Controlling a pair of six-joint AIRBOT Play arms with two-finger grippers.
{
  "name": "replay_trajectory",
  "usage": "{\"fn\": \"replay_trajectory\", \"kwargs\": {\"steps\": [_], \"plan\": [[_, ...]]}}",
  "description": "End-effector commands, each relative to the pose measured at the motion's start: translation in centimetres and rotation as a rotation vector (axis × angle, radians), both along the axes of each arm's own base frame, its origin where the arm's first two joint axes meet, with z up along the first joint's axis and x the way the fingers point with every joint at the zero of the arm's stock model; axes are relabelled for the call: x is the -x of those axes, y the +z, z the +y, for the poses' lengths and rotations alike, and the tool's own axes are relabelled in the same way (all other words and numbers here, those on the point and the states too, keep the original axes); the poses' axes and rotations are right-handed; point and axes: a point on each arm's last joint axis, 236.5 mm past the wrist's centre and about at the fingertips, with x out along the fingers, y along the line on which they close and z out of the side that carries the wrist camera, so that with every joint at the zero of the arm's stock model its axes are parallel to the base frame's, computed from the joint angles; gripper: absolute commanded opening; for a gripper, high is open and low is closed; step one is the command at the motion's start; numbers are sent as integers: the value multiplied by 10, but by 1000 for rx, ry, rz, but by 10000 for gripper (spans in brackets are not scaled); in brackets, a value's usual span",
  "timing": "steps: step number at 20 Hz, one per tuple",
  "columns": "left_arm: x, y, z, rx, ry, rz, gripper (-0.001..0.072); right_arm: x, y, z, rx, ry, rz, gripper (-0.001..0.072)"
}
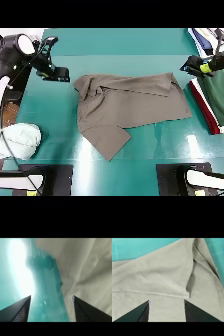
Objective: Fold the shirts.
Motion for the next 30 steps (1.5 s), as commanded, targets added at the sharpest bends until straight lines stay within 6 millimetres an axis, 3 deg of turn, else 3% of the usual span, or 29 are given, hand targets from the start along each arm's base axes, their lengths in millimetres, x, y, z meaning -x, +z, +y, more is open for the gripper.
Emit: {"fn": "replay_trajectory", "kwargs": {"steps": [1,3,6,8,10,13,19,20,21,22,23,26,28,30], "plan": [[55,-31,2,56,89,82,601,7,9,-2,-1,14,20,480],[100,-63,-4,78,131,122,601,7,10,4,0,27,19,481],[160,-103,-30,80,96,190,600,7,10,18,1,58,20,437],[184,-121,-49,74,68,230,600,7,10,28,1,80,20,437],[195,-130,-65,95,66,240,600,9,9,38,1,106,26,437],[200,-135,-81,114,54,235,600,14,7,43,-1,121,46,437],[196,-142,-89,141,71,238,598,24,3,40,-5,127,92,437],[194,-141,-92,151,75,232,571,25,3,40,-6,128,96,437],[193,-140,-93,156,76,228,314,26,2,40,-6,128,98,437],[191,-140,-93,160,75,223,121,26,2,40,-6,129,99,437],[190,-140,-94,162,76,216,43,26,3,40,-6,129,98,437],[182,-132,-80,88,35,187,30,32,14,40,10,145,76,437],[166,-107,-52,-58,-26,115,30,47,16,28,89,180,98,437],[141,-70,-18,-158,-11,7,30,71,0,7,142,154,181,437]]}}
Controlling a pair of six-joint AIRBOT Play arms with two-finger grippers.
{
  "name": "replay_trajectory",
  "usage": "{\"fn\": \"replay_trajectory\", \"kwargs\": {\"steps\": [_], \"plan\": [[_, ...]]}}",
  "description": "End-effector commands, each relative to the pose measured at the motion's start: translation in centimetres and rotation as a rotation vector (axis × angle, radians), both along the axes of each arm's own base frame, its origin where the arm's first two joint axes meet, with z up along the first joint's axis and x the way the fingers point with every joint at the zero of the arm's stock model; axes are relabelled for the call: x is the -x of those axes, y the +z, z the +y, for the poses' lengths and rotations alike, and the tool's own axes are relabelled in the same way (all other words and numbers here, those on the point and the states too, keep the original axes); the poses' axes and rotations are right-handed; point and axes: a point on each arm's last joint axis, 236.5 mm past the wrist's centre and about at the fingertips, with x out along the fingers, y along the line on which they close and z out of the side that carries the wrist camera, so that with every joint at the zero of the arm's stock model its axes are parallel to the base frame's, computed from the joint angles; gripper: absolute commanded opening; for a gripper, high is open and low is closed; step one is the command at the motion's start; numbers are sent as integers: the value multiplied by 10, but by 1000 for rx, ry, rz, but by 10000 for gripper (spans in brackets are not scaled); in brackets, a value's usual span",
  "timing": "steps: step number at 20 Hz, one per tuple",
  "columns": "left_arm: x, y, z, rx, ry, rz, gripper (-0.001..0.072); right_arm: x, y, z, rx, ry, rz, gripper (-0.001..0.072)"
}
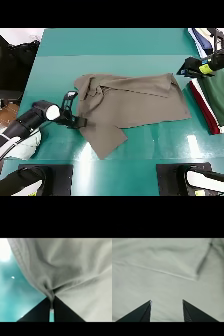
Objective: Fold the shirts.
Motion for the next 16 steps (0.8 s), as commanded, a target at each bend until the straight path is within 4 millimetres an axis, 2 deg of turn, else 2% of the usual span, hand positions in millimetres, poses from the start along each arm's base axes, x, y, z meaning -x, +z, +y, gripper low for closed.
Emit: {"fn": "replay_trajectory", "kwargs": {"steps": [1,2,4,7,9,11,13,16], "plan": [[-33,53,59,-173,19,-142,30,39,-25,-29,77,-20,118,437],[-41,65,72,-166,49,-172,30,52,-40,-35,63,-43,162,437],[-47,74,87,-143,99,-188,31,82,-76,-46,40,-90,260,437],[-45,72,88,-125,99,-172,31,127,-123,-46,9,-112,386,437],[-47,73,82,-96,103,-178,31,151,-147,-39,-9,-114,449,437],[-47,74,79,-82,104,-178,31,171,-164,-23,-32,-85,495,437],[-47,74,78,-77,105,-176,31,186,-178,-4,-58,-52,522,437],[-46,73,78,-78,105,-172,31,200,-198,12,-38,-2,531,437]]}}
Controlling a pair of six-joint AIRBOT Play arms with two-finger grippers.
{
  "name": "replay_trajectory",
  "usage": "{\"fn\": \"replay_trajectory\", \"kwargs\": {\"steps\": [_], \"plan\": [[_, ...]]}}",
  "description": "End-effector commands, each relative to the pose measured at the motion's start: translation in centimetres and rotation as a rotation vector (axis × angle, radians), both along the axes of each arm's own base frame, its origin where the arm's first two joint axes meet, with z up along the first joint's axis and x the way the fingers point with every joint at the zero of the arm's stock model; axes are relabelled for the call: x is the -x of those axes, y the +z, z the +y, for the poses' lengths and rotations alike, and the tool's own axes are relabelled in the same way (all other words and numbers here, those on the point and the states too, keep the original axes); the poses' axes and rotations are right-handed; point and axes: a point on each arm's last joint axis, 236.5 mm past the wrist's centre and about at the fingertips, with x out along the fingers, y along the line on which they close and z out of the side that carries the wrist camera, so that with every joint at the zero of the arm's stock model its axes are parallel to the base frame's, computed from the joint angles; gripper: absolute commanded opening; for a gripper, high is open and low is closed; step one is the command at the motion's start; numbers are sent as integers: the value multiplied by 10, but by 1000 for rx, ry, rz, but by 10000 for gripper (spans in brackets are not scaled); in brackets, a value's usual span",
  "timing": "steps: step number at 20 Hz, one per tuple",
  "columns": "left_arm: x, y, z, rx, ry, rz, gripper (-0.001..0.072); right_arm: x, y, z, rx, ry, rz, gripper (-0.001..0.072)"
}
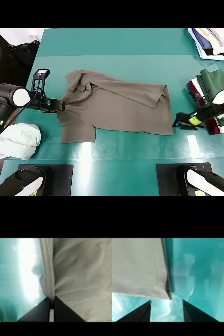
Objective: Fold the shirts.
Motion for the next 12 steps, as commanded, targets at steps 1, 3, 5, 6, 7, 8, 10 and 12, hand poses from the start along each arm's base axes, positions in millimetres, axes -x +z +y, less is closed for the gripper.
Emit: {"fn": "replay_trajectory", "kwargs": {"steps": [1,3,5,6,7,8,10,12], "plan": [[1,0,0,5,1,5,31,20,-24,19,-8,44,21,437],[2,0,0,4,1,8,31,18,-28,22,-3,51,9,437],[2,0,0,4,1,8,31,15,-28,26,1,64,-8,435],[2,0,0,4,1,10,31,13,-28,28,3,73,-15,431],[2,0,0,4,1,11,31,12,-29,30,5,83,-24,362],[3,0,0,4,1,11,31,10,-29,32,8,93,-34,203],[3,-1,0,5,1,15,31,5,-30,35,13,104,-59,53],[3,0,-2,11,1,15,31,2,-29,36,15,111,-72,20]]}}
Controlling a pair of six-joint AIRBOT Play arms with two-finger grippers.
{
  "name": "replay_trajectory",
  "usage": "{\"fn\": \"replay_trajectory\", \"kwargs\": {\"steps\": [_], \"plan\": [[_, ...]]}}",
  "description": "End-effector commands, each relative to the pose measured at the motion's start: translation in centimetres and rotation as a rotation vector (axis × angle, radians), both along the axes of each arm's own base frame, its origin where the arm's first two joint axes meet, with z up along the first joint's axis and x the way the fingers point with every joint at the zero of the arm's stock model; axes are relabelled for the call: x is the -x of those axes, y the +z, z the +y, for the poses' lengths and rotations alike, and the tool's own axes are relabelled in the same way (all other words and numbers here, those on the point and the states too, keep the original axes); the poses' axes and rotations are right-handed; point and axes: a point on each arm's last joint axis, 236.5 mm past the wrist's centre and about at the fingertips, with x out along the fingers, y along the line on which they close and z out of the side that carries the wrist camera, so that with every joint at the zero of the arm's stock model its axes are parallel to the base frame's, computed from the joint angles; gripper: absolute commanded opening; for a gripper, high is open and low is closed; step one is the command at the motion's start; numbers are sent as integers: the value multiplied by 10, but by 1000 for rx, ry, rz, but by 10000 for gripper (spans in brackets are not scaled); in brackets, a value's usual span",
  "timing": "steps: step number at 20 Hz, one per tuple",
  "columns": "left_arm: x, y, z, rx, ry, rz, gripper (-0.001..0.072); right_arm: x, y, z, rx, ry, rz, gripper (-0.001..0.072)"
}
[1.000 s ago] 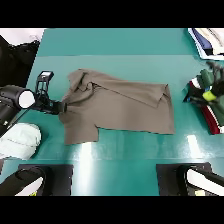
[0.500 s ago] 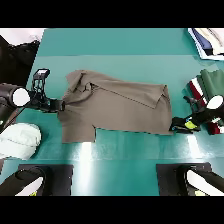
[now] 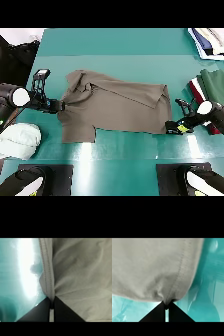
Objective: Fold the shirts.
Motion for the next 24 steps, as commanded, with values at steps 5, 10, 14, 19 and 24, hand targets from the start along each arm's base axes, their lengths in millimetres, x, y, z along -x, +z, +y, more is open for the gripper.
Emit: {"fn": "replay_trajectory", "kwargs": {"steps": [5,10,14,19,24], "plan": [[-16,36,-5,24,-3,-77,31,-48,62,2,14,1,-258,17],[-58,226,-16,111,-26,-501,31,-123,285,-3,24,-61,-908,17],[-18,421,-6,170,-60,-958,31,-107,475,-6,19,-97,-1398,17],[80,545,11,243,-79,-1319,31,-51,589,-3,30,-73,-1636,17],[149,586,3,384,-151,-1480,30,-8,619,-16,115,-87,-1683,17]]}}
